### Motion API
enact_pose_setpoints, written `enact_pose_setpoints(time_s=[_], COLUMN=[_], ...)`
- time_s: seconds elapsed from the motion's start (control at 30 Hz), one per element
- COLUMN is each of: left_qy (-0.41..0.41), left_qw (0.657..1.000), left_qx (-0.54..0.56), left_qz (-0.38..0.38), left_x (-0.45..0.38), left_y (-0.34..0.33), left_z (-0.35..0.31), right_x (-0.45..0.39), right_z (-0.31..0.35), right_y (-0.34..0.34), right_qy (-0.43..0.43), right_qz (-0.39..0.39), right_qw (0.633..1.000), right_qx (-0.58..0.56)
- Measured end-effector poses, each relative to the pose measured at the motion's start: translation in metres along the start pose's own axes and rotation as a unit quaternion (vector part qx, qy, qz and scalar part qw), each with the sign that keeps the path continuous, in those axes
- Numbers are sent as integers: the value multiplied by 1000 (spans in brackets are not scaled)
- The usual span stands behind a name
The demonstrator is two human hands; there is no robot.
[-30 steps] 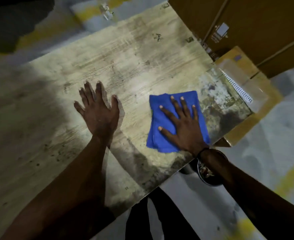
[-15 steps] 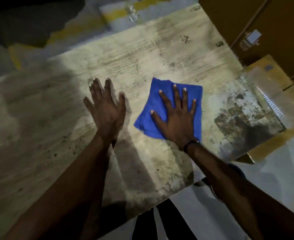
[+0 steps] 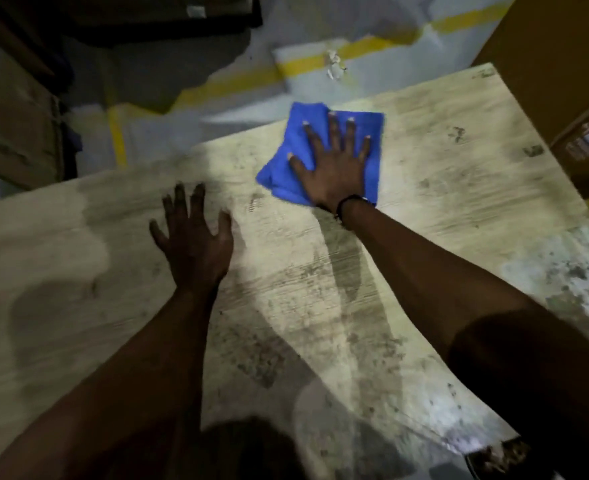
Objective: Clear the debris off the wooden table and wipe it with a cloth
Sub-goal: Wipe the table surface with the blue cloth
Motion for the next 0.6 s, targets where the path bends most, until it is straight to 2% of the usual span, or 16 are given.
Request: enact_pose_setpoints(time_s=[0.1,0.17,0.23,0.33,0.43,0.5,0.6], left_qy=[1,-2,-1,0,3,10,8], left_qw=[1000,1000,1000,1000,1000,1000,999], left_qx=[0,-2,3,11,18,17,22], left_qz=[-5,-8,0,14,19,21,32], left_x=[0,-1,-1,0,0,0,-1], left_y=[0,1,2,4,6,7,8], left_z=[-1,-1,-1,-1,-3,-5,-2], right_x=[6,12,22,55,103,133,174], right_z=[24,11,-21,-70,-62,-29,6], right_y=[-9,-7,-1,11,13,6,0], right_qy=[137,163,120,7,-56,4,170], right_qz=[16,-10,-30,-51,-67,-48,-7], right_qw=[990,986,992,998,995,998,985], right_qx=[-9,-24,-3,20,36,39,20])
Point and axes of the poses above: each hand's wrist, its own x-axis away from the middle knuckle, its own y-axis out of the back of the hand, z = x × y, the point moved 1 cm from there along -x, towards the middle knuckle, and after that the axes turned 8 degrees about y, right-handed, at the moved point
